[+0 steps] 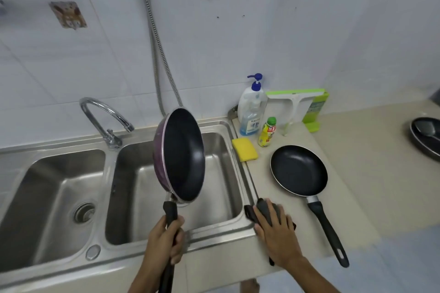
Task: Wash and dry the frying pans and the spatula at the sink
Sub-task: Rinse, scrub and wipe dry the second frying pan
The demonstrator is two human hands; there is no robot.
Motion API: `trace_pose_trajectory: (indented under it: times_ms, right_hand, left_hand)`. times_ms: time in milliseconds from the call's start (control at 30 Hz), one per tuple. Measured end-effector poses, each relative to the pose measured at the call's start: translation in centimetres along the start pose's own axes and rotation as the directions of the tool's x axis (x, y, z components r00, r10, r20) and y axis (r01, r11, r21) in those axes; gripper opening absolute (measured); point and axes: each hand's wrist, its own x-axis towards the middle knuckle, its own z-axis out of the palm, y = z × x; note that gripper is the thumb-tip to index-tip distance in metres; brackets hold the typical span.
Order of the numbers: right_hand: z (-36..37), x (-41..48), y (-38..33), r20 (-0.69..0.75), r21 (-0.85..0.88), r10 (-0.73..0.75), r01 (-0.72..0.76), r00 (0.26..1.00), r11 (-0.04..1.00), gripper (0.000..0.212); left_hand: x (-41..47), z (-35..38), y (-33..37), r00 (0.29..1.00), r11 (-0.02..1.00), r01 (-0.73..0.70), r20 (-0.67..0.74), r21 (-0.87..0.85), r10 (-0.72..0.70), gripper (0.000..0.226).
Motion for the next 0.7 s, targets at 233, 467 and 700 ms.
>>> trace_pose_trajectory:
  times_ms: [233,467,700]
  right_hand:
    - [-6.2,-0.3,-4.9,0.090,0.266,0.101,-0.122,0.991,0.956,0.053]
    - [-10.7,-3.3,-15.8,0.423,0.888,0.118,-0.437,0.898,0.141,0.043]
    - [-12.5,-4.2,-16.4,0.484,0.874,-0.096,-0.475,0.870,0.100,0.062]
  left_hand:
    - [-2.3,0.9,0.8,0.995,0.994,0.050,0.096,-0.100,-0.041,0.007]
    - [-2.6,3.2,-0.5,0.995,1.000,-0.029,0.096,0.011,0.028,0.026]
    - [-3.8,4.2,-1.6,0.987,0.977,-0.138,0.099,0.163,0.123,0.024]
